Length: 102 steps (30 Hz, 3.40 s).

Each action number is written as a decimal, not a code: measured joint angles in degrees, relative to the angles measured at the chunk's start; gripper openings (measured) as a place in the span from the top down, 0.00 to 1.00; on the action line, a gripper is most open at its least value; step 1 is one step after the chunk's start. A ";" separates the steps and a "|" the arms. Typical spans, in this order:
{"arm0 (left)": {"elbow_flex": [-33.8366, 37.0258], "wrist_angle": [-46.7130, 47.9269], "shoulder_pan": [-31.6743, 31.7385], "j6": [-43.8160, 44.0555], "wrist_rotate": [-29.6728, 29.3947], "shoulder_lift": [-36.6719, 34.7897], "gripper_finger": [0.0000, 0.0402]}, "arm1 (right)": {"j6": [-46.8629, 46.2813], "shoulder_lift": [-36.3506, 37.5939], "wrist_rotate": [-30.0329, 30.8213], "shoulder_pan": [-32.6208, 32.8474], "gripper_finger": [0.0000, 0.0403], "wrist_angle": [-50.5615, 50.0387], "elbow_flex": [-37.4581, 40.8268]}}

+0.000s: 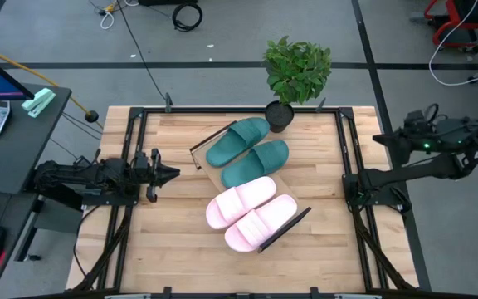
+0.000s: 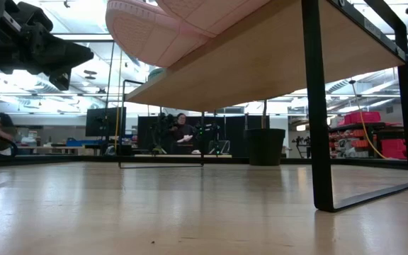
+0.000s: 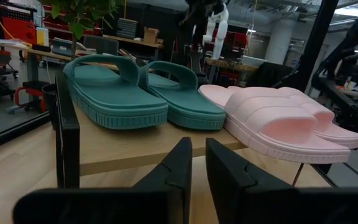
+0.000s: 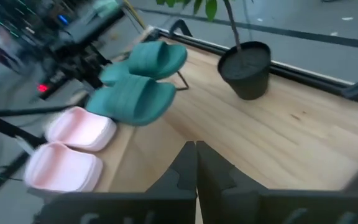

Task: Pick and place slides into the shelf
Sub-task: Return to Home Position

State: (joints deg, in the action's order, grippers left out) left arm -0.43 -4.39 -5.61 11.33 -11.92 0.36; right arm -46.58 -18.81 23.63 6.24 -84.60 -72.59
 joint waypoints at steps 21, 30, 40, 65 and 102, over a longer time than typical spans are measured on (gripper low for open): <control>0.00 -0.23 0.02 -0.04 0.13 0.35 0.88 | 9.65 18.66 -8.84 -0.21 1.00 13.32 15.41; 0.00 -0.36 0.02 -0.06 0.15 1.05 0.90 | 15.63 18.74 -14.38 -0.87 1.00 37.90 29.55; 0.00 -0.05 0.02 -0.04 0.17 1.14 0.89 | 16.22 18.78 -16.69 -0.87 1.00 65.94 46.55; 0.00 -0.04 0.02 -0.04 0.16 1.14 0.89 | 9.32 18.78 -17.79 -0.87 1.00 90.38 72.01; 0.00 -0.04 0.02 -0.02 0.16 1.14 0.94 | 34.72 18.13 -19.49 -0.87 1.00 86.45 72.01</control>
State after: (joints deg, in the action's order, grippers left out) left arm -0.43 -4.44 -5.58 11.31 -11.77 1.50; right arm -11.85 -0.69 4.14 5.37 1.85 -0.58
